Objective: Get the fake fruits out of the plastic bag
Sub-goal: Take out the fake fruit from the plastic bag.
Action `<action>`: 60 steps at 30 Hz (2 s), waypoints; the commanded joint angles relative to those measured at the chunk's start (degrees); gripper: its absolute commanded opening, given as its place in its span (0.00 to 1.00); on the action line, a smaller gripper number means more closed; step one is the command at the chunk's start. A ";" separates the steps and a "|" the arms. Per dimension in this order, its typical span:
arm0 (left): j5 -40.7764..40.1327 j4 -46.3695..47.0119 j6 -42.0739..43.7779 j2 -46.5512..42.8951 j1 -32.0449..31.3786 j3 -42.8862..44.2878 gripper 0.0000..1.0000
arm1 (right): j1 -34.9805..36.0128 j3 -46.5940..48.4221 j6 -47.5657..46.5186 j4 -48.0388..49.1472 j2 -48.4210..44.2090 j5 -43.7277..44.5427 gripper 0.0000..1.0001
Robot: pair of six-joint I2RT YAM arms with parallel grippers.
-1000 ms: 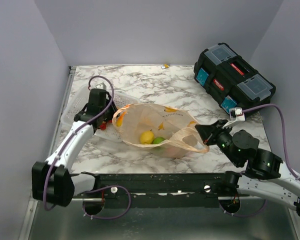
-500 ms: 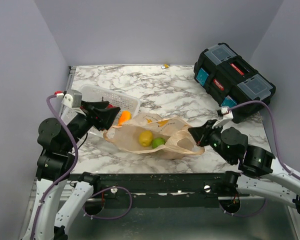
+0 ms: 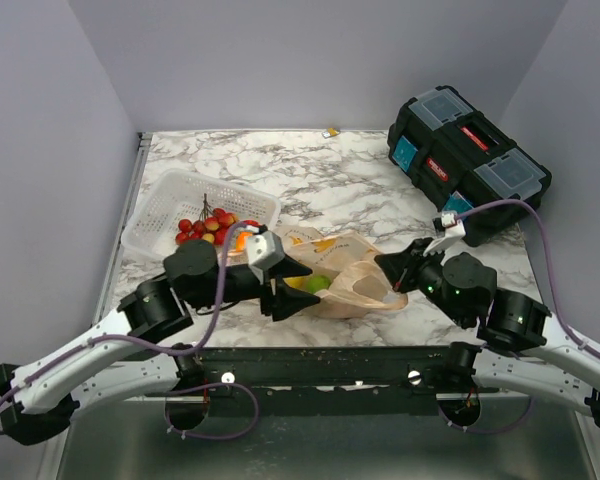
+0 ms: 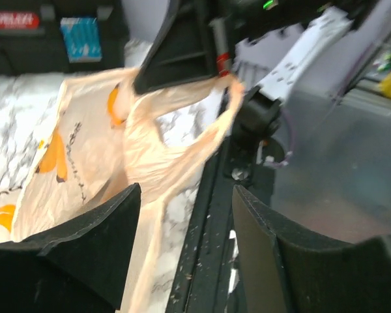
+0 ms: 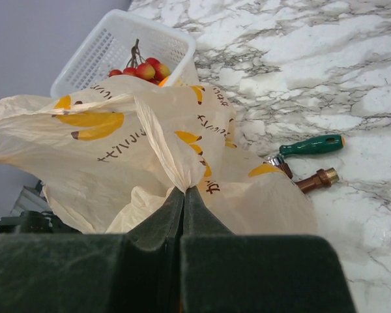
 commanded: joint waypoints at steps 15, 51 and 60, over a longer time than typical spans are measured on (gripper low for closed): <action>-26.13 6.63 -1.79 18.01 -2.73 -5.83 0.51 | 0.06 9.74 13.36 -24.09 14.58 -14.95 0.86; -35.71 10.71 -12.19 5.94 -2.40 -18.75 0.59 | 13.38 23.90 28.40 -36.73 37.65 4.20 0.99; -22.93 17.15 -14.53 5.54 -2.37 -25.41 0.58 | 17.17 14.29 24.24 -27.95 31.55 1.54 0.13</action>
